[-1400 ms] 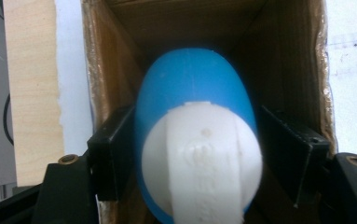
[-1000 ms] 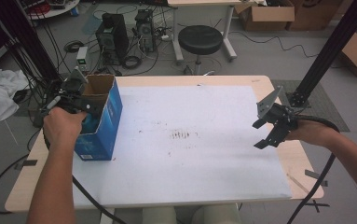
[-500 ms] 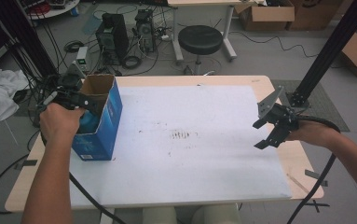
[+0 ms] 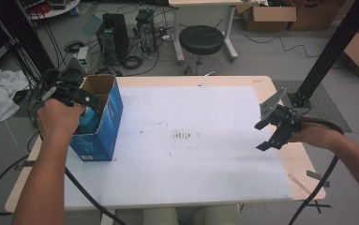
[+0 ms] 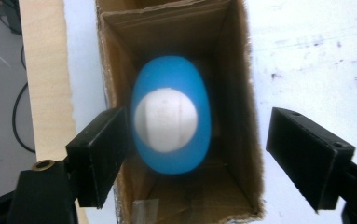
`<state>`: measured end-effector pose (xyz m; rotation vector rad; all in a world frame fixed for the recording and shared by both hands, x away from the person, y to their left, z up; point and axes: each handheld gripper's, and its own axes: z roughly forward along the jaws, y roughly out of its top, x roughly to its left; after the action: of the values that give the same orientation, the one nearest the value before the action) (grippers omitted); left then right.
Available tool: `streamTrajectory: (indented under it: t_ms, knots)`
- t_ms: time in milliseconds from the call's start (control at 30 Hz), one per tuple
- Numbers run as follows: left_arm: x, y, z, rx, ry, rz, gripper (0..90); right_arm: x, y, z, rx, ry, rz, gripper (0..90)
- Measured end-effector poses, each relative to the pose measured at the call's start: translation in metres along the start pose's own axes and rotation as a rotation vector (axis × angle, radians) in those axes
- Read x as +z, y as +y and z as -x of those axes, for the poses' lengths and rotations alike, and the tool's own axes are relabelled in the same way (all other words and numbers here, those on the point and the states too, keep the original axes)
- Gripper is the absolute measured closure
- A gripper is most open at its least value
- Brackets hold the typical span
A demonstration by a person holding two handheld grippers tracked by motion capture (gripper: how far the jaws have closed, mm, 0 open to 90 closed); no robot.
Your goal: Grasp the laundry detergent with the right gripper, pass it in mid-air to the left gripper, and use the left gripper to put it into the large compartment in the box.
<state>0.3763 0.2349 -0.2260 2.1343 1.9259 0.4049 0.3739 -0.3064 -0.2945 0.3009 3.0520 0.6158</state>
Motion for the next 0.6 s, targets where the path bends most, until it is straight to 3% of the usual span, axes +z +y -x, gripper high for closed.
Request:
streamTrajectory:
  t_ms: [200,300,600]
  knots:
    - [-0.007,-0.001,0.006,0.017,-0.018,-0.009,19.3,-0.001,0.001,-0.003,-0.003,-0.003,0.001,20.1]
    - [-0.01,-0.001,0.011,0.045,-0.017,-0.018,18.9,-0.001,0.001,-0.004,-0.002,-0.003,0.0,20.1]
    - [-0.023,-0.002,0.028,0.101,-0.036,0.005,18.9,-0.003,0.005,-0.009,-0.007,-0.009,-0.002,20.1]
